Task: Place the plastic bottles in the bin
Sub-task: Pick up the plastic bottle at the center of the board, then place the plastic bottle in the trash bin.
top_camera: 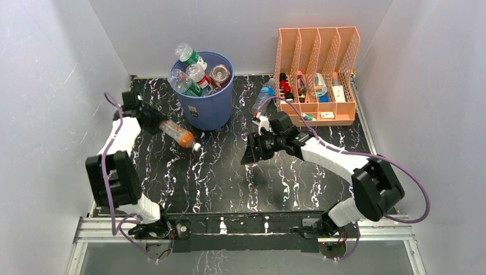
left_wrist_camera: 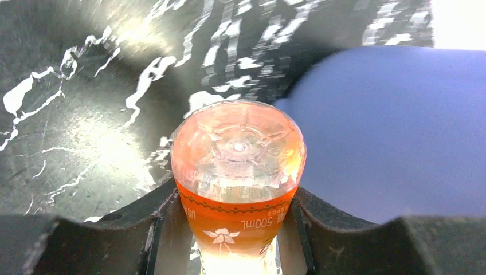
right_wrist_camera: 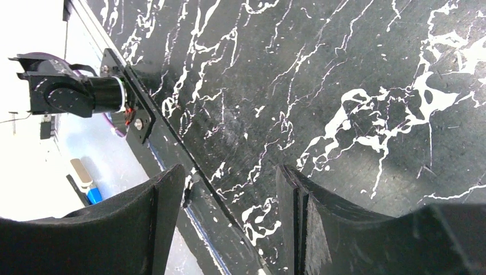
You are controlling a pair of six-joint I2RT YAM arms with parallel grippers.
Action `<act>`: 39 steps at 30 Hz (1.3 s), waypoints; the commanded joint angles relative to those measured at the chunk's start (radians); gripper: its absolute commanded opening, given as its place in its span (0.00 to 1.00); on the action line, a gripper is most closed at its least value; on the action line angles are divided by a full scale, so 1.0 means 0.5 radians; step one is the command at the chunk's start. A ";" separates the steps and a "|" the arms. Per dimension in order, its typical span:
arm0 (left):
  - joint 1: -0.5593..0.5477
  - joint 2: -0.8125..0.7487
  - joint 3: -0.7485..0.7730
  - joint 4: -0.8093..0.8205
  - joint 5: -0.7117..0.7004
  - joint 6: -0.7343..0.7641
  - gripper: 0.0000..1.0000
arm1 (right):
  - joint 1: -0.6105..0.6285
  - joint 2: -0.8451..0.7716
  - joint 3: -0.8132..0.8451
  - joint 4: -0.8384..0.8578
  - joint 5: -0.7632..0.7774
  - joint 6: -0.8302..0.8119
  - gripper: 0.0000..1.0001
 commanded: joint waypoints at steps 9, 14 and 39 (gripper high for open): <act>0.011 -0.543 1.294 -0.444 0.337 0.098 0.43 | -0.006 -0.482 0.122 -0.323 0.087 0.002 0.70; 0.000 -0.334 1.663 -0.170 0.543 -0.026 0.44 | -0.005 -0.603 0.148 -0.405 0.114 0.033 0.70; -0.655 0.489 2.221 0.882 0.200 0.907 0.48 | -0.004 -0.596 -0.012 -0.357 0.185 0.077 0.70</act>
